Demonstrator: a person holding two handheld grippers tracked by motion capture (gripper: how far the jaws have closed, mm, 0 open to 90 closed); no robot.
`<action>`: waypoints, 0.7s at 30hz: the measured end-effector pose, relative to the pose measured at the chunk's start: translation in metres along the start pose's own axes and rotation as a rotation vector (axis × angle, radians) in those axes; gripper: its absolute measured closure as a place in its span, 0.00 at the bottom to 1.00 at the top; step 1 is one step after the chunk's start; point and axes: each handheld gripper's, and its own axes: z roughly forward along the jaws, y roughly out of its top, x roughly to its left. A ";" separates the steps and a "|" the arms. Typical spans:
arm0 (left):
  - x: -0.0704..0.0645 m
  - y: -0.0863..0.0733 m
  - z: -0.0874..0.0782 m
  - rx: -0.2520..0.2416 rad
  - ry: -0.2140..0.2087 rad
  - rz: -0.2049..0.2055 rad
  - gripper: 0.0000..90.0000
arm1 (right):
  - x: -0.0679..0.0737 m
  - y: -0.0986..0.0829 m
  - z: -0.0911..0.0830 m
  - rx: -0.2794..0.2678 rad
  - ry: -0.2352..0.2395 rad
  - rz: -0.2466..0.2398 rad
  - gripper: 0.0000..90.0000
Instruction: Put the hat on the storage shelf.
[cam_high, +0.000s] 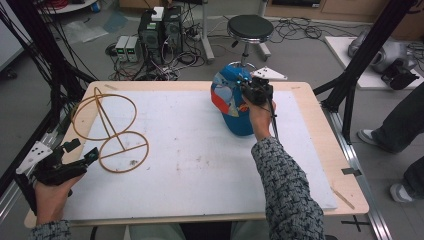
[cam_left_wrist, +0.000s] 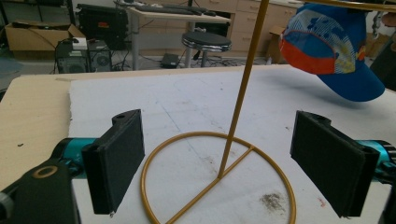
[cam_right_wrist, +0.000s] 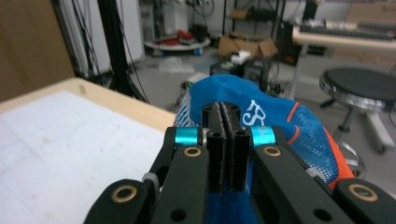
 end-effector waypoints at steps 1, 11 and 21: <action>0.000 0.000 0.000 -0.002 -0.001 -0.003 0.20 | 0.001 0.003 -0.001 -0.002 0.009 0.002 0.99; 0.001 0.000 -0.002 0.002 0.009 0.004 0.20 | 0.022 0.043 -0.015 -0.093 0.150 -0.036 0.99; 0.004 0.001 -0.006 -0.012 0.008 -0.002 0.20 | 0.054 0.087 -0.020 -0.169 0.334 -0.086 0.99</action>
